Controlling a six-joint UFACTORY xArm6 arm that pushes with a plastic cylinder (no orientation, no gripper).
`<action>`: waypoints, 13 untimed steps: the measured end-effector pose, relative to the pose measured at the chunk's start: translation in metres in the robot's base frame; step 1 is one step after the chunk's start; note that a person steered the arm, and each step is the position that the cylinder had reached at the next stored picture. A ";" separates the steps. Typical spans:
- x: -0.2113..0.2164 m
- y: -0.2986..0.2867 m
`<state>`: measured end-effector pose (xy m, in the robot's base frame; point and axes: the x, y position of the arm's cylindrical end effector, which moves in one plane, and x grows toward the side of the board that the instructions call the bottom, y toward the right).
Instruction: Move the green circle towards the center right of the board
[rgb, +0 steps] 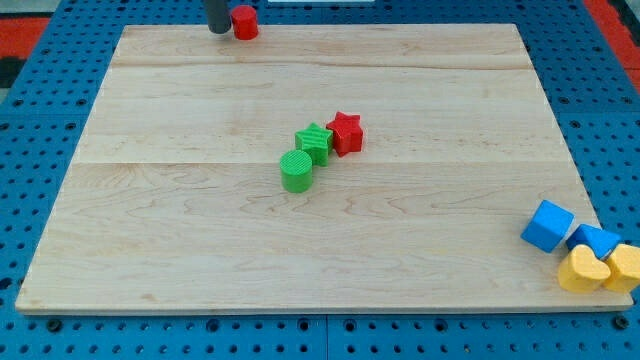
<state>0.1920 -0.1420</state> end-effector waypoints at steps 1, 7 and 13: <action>0.002 0.047; 0.020 0.076; 0.213 -0.017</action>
<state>0.4048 -0.1587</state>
